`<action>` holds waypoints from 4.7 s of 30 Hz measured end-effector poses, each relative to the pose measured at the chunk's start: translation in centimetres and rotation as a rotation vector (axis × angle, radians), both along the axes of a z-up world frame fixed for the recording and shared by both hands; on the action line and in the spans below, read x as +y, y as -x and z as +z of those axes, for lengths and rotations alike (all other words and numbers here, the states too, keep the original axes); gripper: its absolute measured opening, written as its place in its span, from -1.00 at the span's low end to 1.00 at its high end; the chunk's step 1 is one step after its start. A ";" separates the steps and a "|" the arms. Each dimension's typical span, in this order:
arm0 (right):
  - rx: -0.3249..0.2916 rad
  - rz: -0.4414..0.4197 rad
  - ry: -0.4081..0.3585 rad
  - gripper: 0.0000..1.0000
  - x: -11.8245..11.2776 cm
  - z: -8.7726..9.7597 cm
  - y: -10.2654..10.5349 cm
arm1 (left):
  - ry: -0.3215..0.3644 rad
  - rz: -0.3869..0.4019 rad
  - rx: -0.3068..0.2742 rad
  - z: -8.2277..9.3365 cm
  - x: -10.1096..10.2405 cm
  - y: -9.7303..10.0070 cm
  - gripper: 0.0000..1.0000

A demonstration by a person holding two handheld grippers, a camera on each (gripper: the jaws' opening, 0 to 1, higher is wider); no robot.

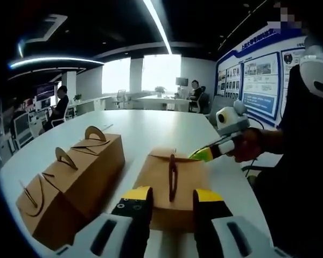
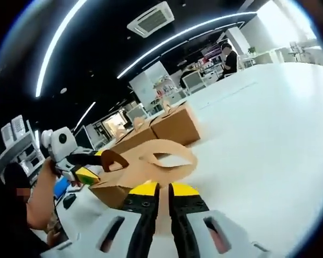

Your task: Pick up one paper box from the group, open the paper box, and remove the item inside

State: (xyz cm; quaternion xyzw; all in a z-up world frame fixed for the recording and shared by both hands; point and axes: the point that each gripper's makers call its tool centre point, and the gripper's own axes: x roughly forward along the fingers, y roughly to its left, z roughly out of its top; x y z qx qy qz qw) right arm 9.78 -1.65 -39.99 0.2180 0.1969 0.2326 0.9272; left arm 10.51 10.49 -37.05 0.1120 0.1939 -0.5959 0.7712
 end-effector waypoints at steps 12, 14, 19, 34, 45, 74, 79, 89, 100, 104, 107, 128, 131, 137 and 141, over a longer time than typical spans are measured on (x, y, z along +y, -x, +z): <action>-0.137 -0.087 0.043 -0.44 -2.6 4.6 -0.7 | -0.001 0.001 -0.002 0.0 0.0 0.0 -0.36; -0.164 -0.114 0.055 -0.44 -3.5 5.3 -1.0 | -0.004 0.001 -0.002 0.0 0.0 0.0 -0.36; -0.161 -0.114 0.047 -0.45 -3.8 5.1 -1.2 | 0.001 0.001 -0.001 0.0 0.0 0.0 -0.36; -0.394 -0.101 0.310 -0.48 -3.5 8.8 -1.4 | 0.003 0.002 0.001 0.0 0.0 0.0 -0.36; -0.513 -0.030 0.388 -0.59 -0.6 10.5 -1.9 | 0.009 0.004 0.000 0.0 0.0 0.0 -0.36; -0.453 0.147 0.454 -0.94 3.6 6.1 -4.1 | 0.012 0.009 0.003 0.1 0.1 0.0 -0.38; -0.421 0.141 0.456 -0.94 3.3 4.8 -4.4 | 0.014 0.009 0.004 0.1 0.1 0.0 -0.38; -0.389 0.144 0.438 -0.94 3.5 3.3 -4.5 | 0.020 0.013 0.004 0.1 0.0 -0.1 -0.38; -0.358 0.153 0.439 -0.94 3.8 2.2 -4.3 | 0.022 0.015 0.003 0.1 0.0 -0.1 -0.38; -0.346 0.160 0.437 -0.94 4.0 1.8 -4.2 | 0.026 0.015 0.003 0.1 0.0 -0.1 -0.39; -0.340 0.166 0.437 -0.94 4.2 1.6 -4.1 | 0.030 0.017 0.003 0.1 0.0 -0.1 -0.39; -0.253 0.194 0.419 -0.95 4.8 -1.0 -2.5 | 0.035 0.021 0.001 0.1 -0.1 -0.1 -0.40; -0.251 0.194 0.423 -0.95 4.8 -1.1 -2.4 | 0.036 0.022 0.000 0.1 -0.1 -0.1 -0.40; -0.249 0.200 0.425 -0.95 4.8 -1.1 -2.5 | 0.036 0.024 0.000 0.1 -0.2 -0.1 -0.40; -0.247 0.213 0.423 -0.94 4.6 -1.1 -2.7 | 0.036 0.026 -0.001 0.1 -0.2 -0.1 -0.40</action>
